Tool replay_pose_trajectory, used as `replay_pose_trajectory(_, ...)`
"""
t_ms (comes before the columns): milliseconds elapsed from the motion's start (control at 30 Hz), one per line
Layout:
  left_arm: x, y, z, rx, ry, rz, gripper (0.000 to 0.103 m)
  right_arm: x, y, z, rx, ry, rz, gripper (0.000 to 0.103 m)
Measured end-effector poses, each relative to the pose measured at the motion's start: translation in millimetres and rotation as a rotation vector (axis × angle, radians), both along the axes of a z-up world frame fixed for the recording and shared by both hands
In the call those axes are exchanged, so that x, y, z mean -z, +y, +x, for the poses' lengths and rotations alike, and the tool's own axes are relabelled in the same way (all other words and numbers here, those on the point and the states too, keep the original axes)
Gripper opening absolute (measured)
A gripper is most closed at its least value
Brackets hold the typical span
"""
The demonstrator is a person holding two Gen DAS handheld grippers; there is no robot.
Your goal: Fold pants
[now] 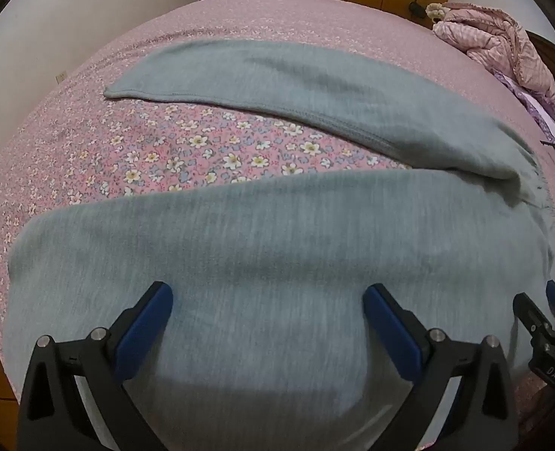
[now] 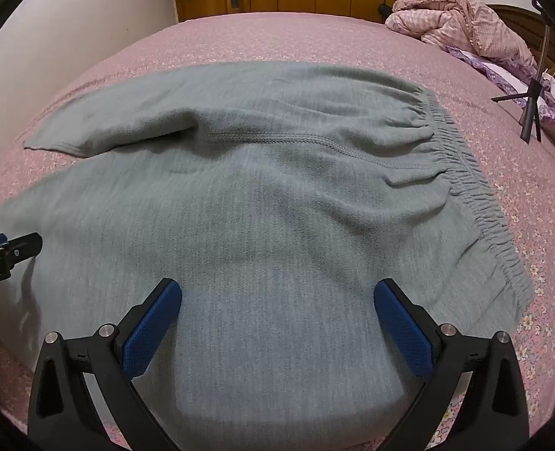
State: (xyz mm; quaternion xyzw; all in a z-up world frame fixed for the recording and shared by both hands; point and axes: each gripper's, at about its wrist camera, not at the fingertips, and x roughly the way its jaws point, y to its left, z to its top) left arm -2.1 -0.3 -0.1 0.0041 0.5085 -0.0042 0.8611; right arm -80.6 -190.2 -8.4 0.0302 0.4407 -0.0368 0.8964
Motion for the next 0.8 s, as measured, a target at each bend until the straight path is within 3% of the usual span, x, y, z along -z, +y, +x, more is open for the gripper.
replay_pose_trajectory(567, -7.4, -5.6, -5.8, 0.008, -0.021, -0.004, 0.103, -1.6, -0.2, 2.1, -0.012, 0.016, -0.001, 0.103)
replay_pose_trajectory(800, -14.1, -4.3, -1.7, 0.048, 0.026, -0.010, 0.103, -7.6, -2.3, 8.1, -0.135, 0.092, -0.014, 0.103)
